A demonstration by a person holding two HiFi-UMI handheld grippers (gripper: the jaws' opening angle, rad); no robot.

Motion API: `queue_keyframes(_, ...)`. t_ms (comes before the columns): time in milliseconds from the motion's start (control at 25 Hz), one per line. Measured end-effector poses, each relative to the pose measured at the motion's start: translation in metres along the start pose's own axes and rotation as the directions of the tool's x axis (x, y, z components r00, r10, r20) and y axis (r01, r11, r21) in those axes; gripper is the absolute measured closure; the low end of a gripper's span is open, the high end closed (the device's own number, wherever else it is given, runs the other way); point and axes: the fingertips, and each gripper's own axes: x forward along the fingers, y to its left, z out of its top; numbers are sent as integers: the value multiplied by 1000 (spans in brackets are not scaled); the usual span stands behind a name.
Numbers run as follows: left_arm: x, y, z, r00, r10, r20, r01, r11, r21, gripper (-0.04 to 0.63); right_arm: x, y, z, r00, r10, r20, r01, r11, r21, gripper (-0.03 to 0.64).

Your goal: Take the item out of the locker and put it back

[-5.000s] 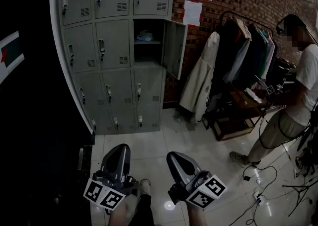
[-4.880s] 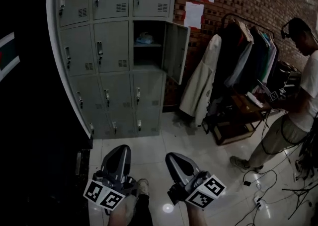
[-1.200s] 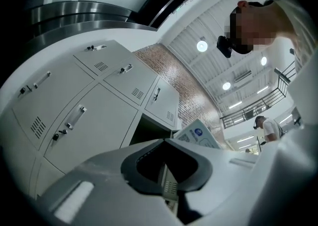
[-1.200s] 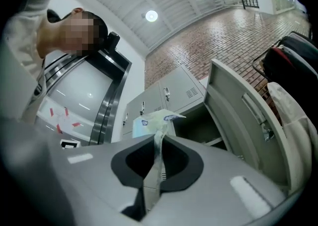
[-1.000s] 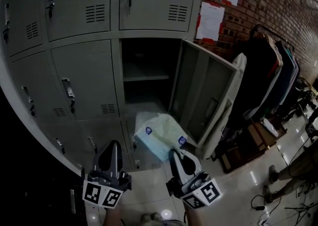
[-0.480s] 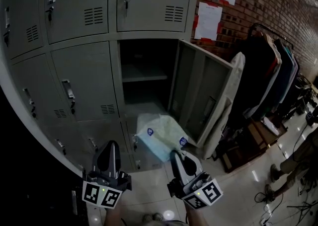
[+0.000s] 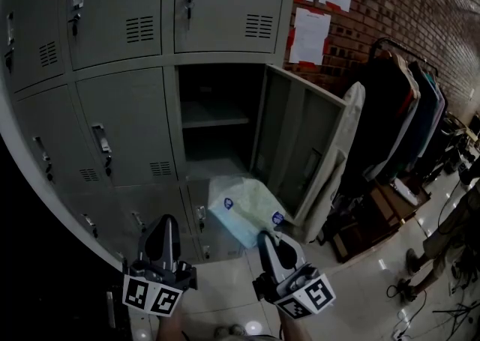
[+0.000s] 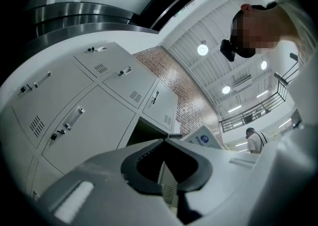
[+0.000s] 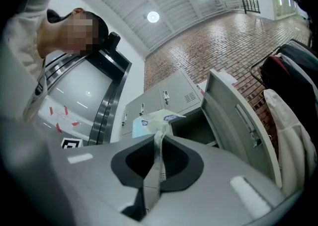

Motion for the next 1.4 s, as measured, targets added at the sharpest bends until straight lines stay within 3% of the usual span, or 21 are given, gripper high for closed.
queue_keyframes(120, -3, 2, -1, 1000, 5, -6, -5, 1000, -5, 591, 18, 1, 10, 1000, 31, 3, -31, 999, -30, 604)
queue_keyframes(200, -4, 5, -1, 1000, 12, -6, -12, 1000, -3, 591, 50, -7, 17, 999, 39, -29, -42, 994, -106, 603)
queue_keyframes(360, -1, 13, -8, 1000, 19, -20, -19, 1000, -6, 591, 155, -61, 3, 985, -55, -161, 9, 961, -275, 603)
queue_keyframes(520, 0, 21, -15, 999, 24, -44, -24, 1000, 14, 591, 262, -131, -23, 944, -198, -264, 64, 894, -444, 603)
queue_keyframes(640, 1, 36, -15, 997, 54, -60, -52, 998, 39, 591, 323, -169, -38, 901, -269, -340, 27, 818, -575, 603)
queue_keyframes(800, -1, 57, -6, 992, 112, -58, -107, 991, 79, 591, 364, -196, -61, 874, -267, -405, 25, 858, -513, 603)
queue_keyframes(1040, 1, 75, -7, 987, 154, -49, -149, 984, 92, 591, 382, -201, -95, 836, -289, -467, -52, 805, -590, 604)
queue_keyframes(1120, 3, 75, -10, 987, 153, -56, -147, 985, 92, 591, 381, -204, -102, 828, -302, -472, -25, 822, -569, 599)
queue_keyframes(1160, 4, 75, -11, 987, 149, -61, -143, 986, 91, 591, 380, -205, -103, 833, -303, -463, 0, 836, -548, 540)
queue_keyframes(1240, 7, 74, -13, 988, 137, -69, -131, 988, 81, 591, 378, -207, -103, 848, -296, -439, 42, 864, -501, 291)
queue_keyframes(1400, 12, 73, -12, 990, 123, -62, -119, 991, 68, 591, 374, -209, -102, 859, -278, -430, 55, 885, -463, 275)
